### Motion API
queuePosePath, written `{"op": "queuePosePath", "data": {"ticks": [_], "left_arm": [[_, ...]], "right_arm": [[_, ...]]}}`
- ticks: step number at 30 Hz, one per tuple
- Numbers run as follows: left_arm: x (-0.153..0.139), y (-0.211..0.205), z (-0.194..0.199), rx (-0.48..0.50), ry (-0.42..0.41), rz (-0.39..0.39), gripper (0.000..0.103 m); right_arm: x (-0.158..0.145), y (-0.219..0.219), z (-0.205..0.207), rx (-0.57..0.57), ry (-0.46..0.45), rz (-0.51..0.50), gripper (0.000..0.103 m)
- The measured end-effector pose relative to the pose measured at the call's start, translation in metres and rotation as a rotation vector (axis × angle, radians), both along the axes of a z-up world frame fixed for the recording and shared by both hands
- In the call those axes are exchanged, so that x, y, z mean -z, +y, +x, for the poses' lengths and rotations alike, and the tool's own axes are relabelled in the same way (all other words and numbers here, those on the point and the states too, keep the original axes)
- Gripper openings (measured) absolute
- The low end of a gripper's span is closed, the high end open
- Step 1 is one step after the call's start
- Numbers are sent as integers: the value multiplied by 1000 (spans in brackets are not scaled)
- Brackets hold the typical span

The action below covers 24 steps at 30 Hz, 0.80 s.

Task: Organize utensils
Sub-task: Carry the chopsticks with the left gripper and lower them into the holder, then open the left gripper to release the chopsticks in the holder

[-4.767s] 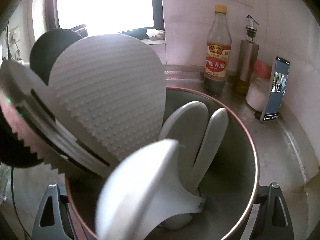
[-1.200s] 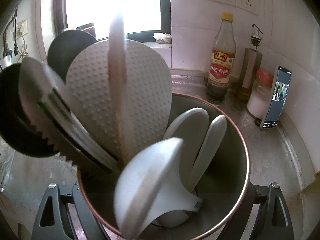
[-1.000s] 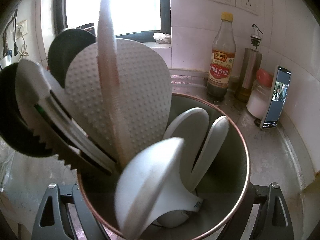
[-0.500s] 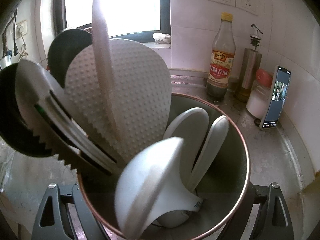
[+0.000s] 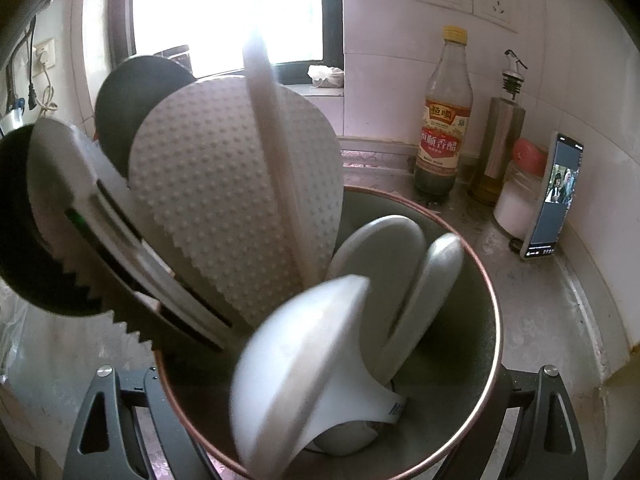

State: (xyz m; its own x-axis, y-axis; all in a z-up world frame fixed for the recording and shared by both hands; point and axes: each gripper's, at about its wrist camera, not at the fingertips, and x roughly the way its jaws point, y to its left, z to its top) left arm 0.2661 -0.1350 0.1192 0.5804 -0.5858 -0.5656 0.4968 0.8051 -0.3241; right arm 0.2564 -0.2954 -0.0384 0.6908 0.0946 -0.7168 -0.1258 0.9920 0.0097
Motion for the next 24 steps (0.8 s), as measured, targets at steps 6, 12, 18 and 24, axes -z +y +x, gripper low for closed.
{"op": "queuePosePath", "data": {"ticks": [6, 12, 18, 24], "left_arm": [[4, 2, 2, -1, 70, 46, 6], [14, -3, -2, 20, 115, 68, 6], [14, -3, -1, 24, 124, 75, 6], [9, 0, -6, 21, 123, 71, 13]], "right_arm": [[1, -1, 2, 0, 4, 2, 92], [2, -1, 3, 3, 5, 3, 92], [2, -2, 3, 2, 5, 4, 92], [1, -1, 2, -2, 2, 2, 92]]}}
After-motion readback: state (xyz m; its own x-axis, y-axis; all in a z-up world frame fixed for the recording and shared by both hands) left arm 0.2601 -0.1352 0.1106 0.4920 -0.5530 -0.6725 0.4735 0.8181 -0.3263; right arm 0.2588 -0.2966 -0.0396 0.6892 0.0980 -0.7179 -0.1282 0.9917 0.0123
